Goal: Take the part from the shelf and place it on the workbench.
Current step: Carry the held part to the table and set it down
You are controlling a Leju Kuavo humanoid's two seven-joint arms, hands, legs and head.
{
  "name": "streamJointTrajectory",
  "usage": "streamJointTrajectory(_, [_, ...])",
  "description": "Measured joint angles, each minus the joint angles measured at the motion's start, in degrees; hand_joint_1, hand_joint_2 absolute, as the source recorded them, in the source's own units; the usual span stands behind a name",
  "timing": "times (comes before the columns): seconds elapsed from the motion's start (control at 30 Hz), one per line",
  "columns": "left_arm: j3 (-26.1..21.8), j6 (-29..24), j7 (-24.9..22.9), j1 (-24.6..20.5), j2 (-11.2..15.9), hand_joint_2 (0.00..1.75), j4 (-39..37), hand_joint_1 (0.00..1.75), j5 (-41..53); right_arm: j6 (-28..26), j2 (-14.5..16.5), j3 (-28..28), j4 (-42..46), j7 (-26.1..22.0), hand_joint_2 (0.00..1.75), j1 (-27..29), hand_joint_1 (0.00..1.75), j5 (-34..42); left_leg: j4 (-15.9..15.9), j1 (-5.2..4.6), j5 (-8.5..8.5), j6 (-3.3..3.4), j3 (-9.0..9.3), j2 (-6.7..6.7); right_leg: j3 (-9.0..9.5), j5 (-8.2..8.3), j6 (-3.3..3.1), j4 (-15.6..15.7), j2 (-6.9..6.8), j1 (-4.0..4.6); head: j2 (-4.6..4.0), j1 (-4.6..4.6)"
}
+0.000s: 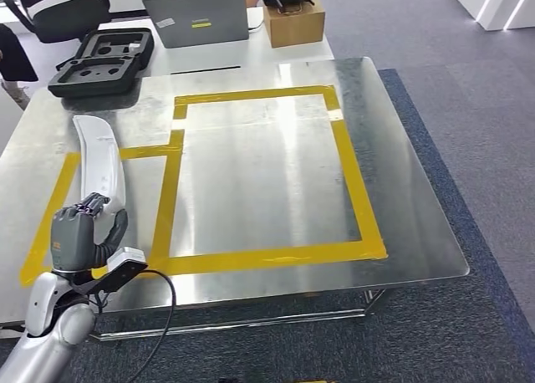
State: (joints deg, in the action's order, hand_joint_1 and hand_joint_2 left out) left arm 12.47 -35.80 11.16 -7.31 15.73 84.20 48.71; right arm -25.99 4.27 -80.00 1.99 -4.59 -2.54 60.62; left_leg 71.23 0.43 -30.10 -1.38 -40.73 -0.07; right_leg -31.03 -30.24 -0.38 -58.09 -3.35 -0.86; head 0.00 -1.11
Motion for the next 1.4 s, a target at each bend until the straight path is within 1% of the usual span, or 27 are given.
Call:
streamJointTrajectory(0.03, [0.0,0.0,0.0,0.0,0.0,1.75,0.0,1.75,0.0,0.0,0.0,0.0,0.0,0.0,0.00,-0.1,0.00,0.0,-4.1,-0.18,1.85,0.33,2.10,1.06,0.23,-0.16,0.08,0.0,-0.62,0.08,0.00,0.00])
streamJointTrajectory(0.07, [0.0,0.0,0.0,-0.2,0.1,1.75,0.0,1.75,0.0,0.0,0.0,0.0,0.0,0.0,0.00,-0.1,0.00,0.0,-8.0,-0.60,3.12,0.72,4.09,2.67,0.42,-0.38,0.26,0.0,-1.24,0.28,0.00,0.00])
streamJointTrajectory(0.1, [0.0,0.0,0.0,-0.3,0.1,1.75,0.0,1.75,-0.1,0.0,0.0,0.0,0.0,0.0,0.00,-0.1,0.00,0.0,-10.6,-0.98,3.72,1.10,5.41,4.04,0.55,-0.55,0.47,0.0,-1.76,0.45,0.00,-0.01])
streamJointTrajectory(0.13, [0.0,0.0,0.0,-0.4,0.1,1.75,0.0,1.75,-0.1,0.0,0.0,0.0,0.0,-0.1,0.00,-0.2,0.00,-0.1,-12.2,-1.33,3.83,1.43,6.11,5.00,0.67,-0.72,0.74,0.0,-2.40,0.64,0.00,0.03])
streamJointTrajectory(0.17, [0.0,0.0,0.0,-0.5,0.2,1.75,0.0,1.75,-0.1,0.0,0.0,0.0,0.0,-0.1,0.00,-0.2,0.00,-0.1,-12.4,-1.55,3.63,1.66,6.10,4.97,0.79,-0.85,1.01,0.1,-3.07,0.78,0.00,0.06])
streamJointTrajectory(0.2, [0.0,0.0,-0.1,-0.5,0.2,1.75,0.0,1.75,-0.1,0.0,0.0,0.0,0.0,-0.1,0.00,-0.2,0.00,-0.1,-12.5,-1.48,3.69,1.87,6.01,4.22,1.00,-0.95,1.25,0.3,-3.75,0.82,0.00,0.08])
streamJointTrajectory(0.23, [0.0,0.0,-0.1,-0.4,0.3,1.75,0.0,1.75,-0.2,0.0,0.0,0.0,0.0,-0.1,0.00,-0.2,0.00,-0.1,-12.8,-1.32,3.81,2.14,6.09,3.55,1.16,-1.28,1.58,0.2,-3.75,0.80,0.00,0.14])
streamJointTrajectory(0.27, [0.0,0.0,-0.1,-0.5,0.3,1.75,0.0,1.75,-0.2,0.0,0.0,0.0,0.0,-0.2,0.00,-0.3,0.00,0.0,-13.0,-1.12,3.95,2.49,6.23,2.97,0.94,-1.99,1.85,-0.6,-2.77,0.73,0.00,0.22])
streamJointTrajectory(0.3, [0.0,0.0,-0.1,-0.6,0.3,1.75,0.0,1.75,-0.2,0.0,0.0,0.0,0.0,-0.3,0.00,-0.3,0.00,0.0,-13.3,-0.90,4.09,2.80,6.36,2.46,0.18,-3.12,2.09,-2.3,-1.23,0.65,0.00,0.40])
streamJointTrajectory(0.33, [0.0,0.1,-0.1,-0.7,0.3,1.75,0.0,1.75,-0.2,0.1,0.0,0.0,0.0,-0.4,0.00,-0.3,0.00,0.1,-13.4,-0.74,4.16,3.06,6.44,1.97,-1.39,-4.73,2.27,-5.5,0.69,0.52,0.00,0.60])
streamJointTrajectory(0.37, [0.0,0.2,-0.1,-0.7,0.3,1.75,0.0,1.75,-0.1,0.1,0.0,0.0,0.0,-0.6,0.00,-0.3,0.00,0.1,-13.4,-0.71,4.14,3.23,6.40,1.47,-3.48,-6.42,2.32,-9.4,2.12,0.47,0.00,0.76])
streamJointTrajectory(0.4, [0.0,0.3,0.0,-0.7,0.3,1.75,-0.1,1.75,-0.1,0.2,0.0,0.0,0.0,-0.7,0.00,-0.2,0.00,0.2,-13.3,-0.73,4.09,3.32,6.39,1.01,-5.54,-7.63,2.37,-13.1,2.81,0.45,0.00,0.87])
streamJointTrajectory(0.43, [0.1,0.4,0.1,-0.7,0.3,1.75,-0.1,1.75,0.1,0.2,0.0,0.0,0.0,-0.8,0.00,-0.1,0.00,0.3,-13.3,-0.77,4.03,3.38,6.41,0.59,-7.12,-7.92,2.39,-15.4,3.14,0.44,0.00,0.86])
streamJointTrajectory(0.47, [0.2,0.5,0.3,-0.7,0.3,1.75,-0.2,1.75,0.2,0.3,0.0,0.0,0.0,-0.9,0.00,-0.1,0.00,0.3,-13.3,-0.80,3.97,3.39,6.46,0.23,-7.62,-6.96,2.38,-15.4,3.24,0.44,0.00,0.86])
streamJointTrajectory(0.5, [0.3,0.6,0.5,-0.7,0.3,1.75,-0.2,1.75,0.6,0.4,0.0,0.0,0.0,-0.9,0.00,-0.1,0.00,0.4,-13.2,-0.80,3.89,3.33,6.55,-0.08,-7.00,-4.90,2.32,-13.1,3.25,0.43,0.00,0.87])
streamJointTrajectory(0.53, [0.4,0.6,0.8,-0.8,0.3,1.75,-0.2,1.75,1.0,0.5,0.0,0.0,0.0,-1.0,0.00,-0.1,0.00,0.4,-13.0,-0.78,3.76,3.19,6.64,-0.37,-5.59,-2.38,2.20,-9.2,3.28,0.41,0.00,0.86])
streamJointTrajectory(0.57, [0.6,0.5,1.1,-1.0,0.4,1.75,-0.3,1.75,1.4,0.7,0.0,0.0,0.0,-1.0,0.00,-0.1,0.00,0.4,-12.9,-0.86,3.60,2.97,6.65,-0.57,-4.04,-0.60,2.06,-5.4,3.41,0.41,0.00,0.87])
streamJointTrajectory(0.6, [0.8,0.4,1.3,-1.1,0.4,1.75,-0.4,1.75,1.9,0.8,0.0,0.0,0.1,-1.0,0.00,-0.2,0.00,0.4,-12.7,-0.93,3.48,2.75,6.59,-0.73,-2.72,0.53,1.85,-2.5,3.54,0.39,0.00,0.84])
streamJointTrajectory(0.63, [1.1,0.3,1.5,-1.3,0.6,1.75,-0.5,1.75,2.3,0.8,-0.1,0.0,0.1,-1.0,0.00,-0.2,0.00,0.4,-12.5,-1.02,3.37,2.65,6.48,-0.82,-1.95,0.94,1.72,-0.9,3.67,0.37,0.00,0.81])
streamJointTrajectory(0.7, [1.6,0.0,1.7,-1.5,0.8,1.75,-0.7,1.75,3.0,1.0,-0.1,0.0,0.3,-1.1,0.00,-0.2,0.00,0.3,-12.3,-1.13,3.41,2.89,6.30,-0.88,-1.57,0.98,1.60,-0.3,3.83,0.37,0.00,0.74])
streamJointTrajectory(0.77, [2.1,-0.1,1.7,-1.8,1.1,1.75,-1.0,1.75,3.4,1.1,-0.1,0.0,0.6,-1.1,0.00,-0.2,0.00,0.3,-12.5,-1.12,3.51,3.20,6.40,-0.86,-1.56,1.03,1.57,-0.3,3.93,0.44,0.00,0.75])
streamJointTrajectory(0.8, [2.3,-0.2,1.7,-2.0,1.2,1.75,-1.1,1.75,3.4,1.2,-0.1,0.0,0.7,-1.1,0.00,-0.2,0.00,0.2,-12.6,-1.11,3.54,3.18,6.47,-0.85,-1.55,1.01,1.51,-0.3,3.94,0.47,0.00,0.75])
streamJointTrajectory(0.97, [3.1,-0.2,1.7,-2.6,1.5,1.75,-1.5,1.75,3.6,1.2,-0.1,0.0,1.1,-1.0,0.00,-0.2,0.00,0.1,-13.1,-1.07,3.70,2.88,6.67,-0.85,-1.52,0.89,1.10,-0.3,3.92,0.57,0.00,0.75])
streamJointTrajectory(1.13, [3.5,-0.2,1.7,-2.7,1.6,1.75,-1.8,1.75,3.6,1.2,-0.2,0.0,1.3,-1.0,0.00,-0.2,0.00,0.1,-13.1,-0.96,3.67,2.07,6.67,-0.85,-1.51,0.81,0.96,-0.3,3.91,0.65,0.00,0.77])
streamJointTrajectory(1.4, [5.1,-0.7,1.5,-4.0,2.1,1.75,-2.4,1.75,6.1,1.2,-0.6,-0.3,1.9,-0.9,0.00,-0.2,0.00,-0.4,-13.0,-1.05,3.63,2.02,6.62,-0.85,-1.43,0.82,0.96,-0.3,3.86,0.48,0.00,0.79])
